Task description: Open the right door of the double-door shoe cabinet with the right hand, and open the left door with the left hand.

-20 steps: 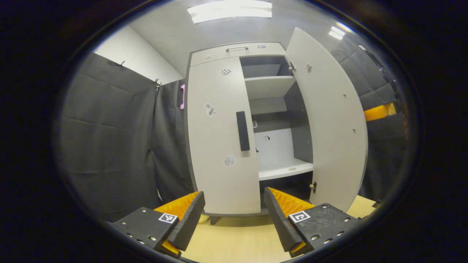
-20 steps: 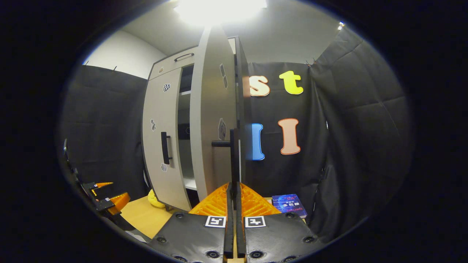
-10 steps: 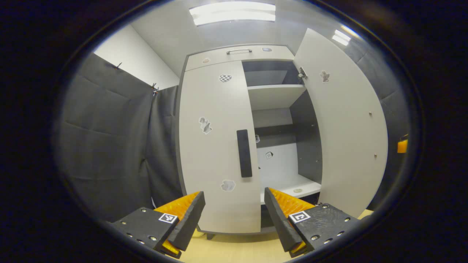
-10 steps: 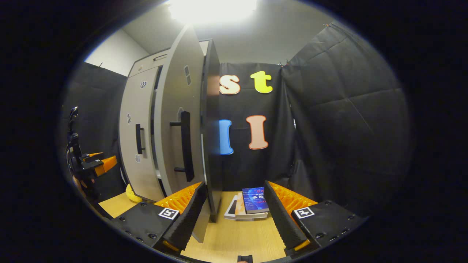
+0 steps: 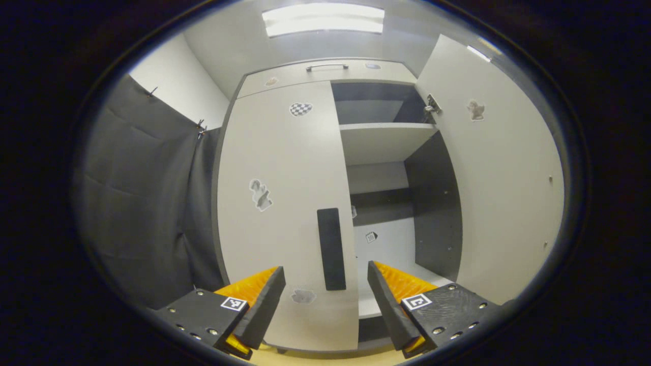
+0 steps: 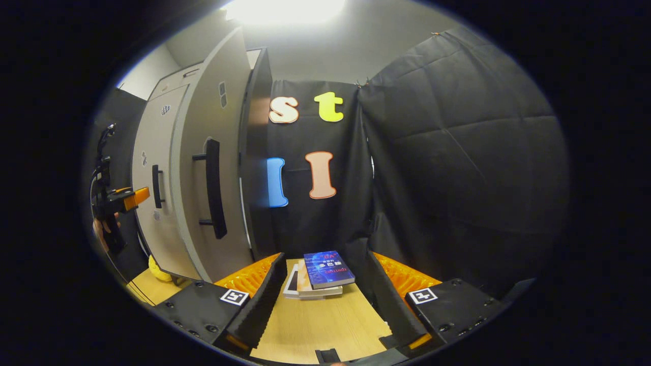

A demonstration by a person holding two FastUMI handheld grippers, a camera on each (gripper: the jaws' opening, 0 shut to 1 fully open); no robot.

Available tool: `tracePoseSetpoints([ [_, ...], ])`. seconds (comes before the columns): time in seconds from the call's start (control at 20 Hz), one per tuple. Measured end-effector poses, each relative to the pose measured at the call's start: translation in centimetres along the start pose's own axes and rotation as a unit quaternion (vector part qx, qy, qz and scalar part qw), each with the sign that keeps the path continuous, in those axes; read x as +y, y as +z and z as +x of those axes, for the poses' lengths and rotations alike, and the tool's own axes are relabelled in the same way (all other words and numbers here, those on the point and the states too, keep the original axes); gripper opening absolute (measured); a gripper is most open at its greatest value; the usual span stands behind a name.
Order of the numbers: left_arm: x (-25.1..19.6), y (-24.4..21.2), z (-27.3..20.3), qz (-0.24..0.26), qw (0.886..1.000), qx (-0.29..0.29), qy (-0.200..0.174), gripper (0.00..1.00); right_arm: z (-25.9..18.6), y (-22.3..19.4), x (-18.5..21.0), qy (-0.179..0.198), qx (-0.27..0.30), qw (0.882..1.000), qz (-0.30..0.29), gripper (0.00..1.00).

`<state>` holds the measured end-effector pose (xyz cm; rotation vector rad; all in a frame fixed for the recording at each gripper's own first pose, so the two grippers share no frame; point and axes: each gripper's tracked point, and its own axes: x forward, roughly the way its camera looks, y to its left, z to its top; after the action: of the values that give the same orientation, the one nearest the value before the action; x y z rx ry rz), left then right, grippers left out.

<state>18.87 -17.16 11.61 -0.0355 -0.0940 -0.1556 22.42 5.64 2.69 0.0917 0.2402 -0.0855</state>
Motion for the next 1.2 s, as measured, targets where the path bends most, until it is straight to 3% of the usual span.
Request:
tracePoseSetpoints([
  [0.65, -0.9, -2.1, 7.7, -0.025, 0.999, 0.023, -0.026, 0.91, -0.9, -1.2, -1.9, -0.062, 0.036, 0.997, -0.005, 0.98],
  [0.8, -0.7, -2.2, 8.3, -0.018, 0.999, 0.024, -0.022, 0.81, -0.9, -1.3, -1.8, -0.062, 0.042, 0.997, -0.006, 0.98],
  [0.85, -0.3, -2.2, 8.5, -0.017, 1.000, 0.022, -0.011, 0.71, -0.9, -1.4, -1.9, -0.061, 0.043, 0.997, -0.005, 0.98],
  [0.9, -0.4, -2.2, 8.4, -0.023, 0.999, 0.025, -0.016, 0.61, -0.9, -1.3, -1.9, -0.061, 0.042, 0.997, -0.005, 0.94],
  [1.05, -0.7, -2.3, 8.5, -0.025, 0.999, 0.030, -0.028, 0.31, -0.9, -1.3, -1.9, -0.061, 0.041, 0.997, -0.006, 0.94],
  [1.1, -0.7, -1.2, 7.7, -0.031, 0.999, 0.028, -0.026, 0.41, -0.9, -1.2, -1.9, -0.056, 0.042, 0.997, -0.008, 0.94],
  [1.15, -0.8, -2.1, 8.5, -0.032, 0.999, 0.029, -0.024, 0.29, -1.0, -1.2, -1.8, -0.053, 0.043, 0.998, -0.011, 0.94],
  [1.2, -0.6, -2.1, 8.4, -0.030, 0.999, 0.030, -0.022, 0.27, -1.1, -1.1, -1.9, -0.052, 0.041, 0.998, -0.015, 0.94],
])
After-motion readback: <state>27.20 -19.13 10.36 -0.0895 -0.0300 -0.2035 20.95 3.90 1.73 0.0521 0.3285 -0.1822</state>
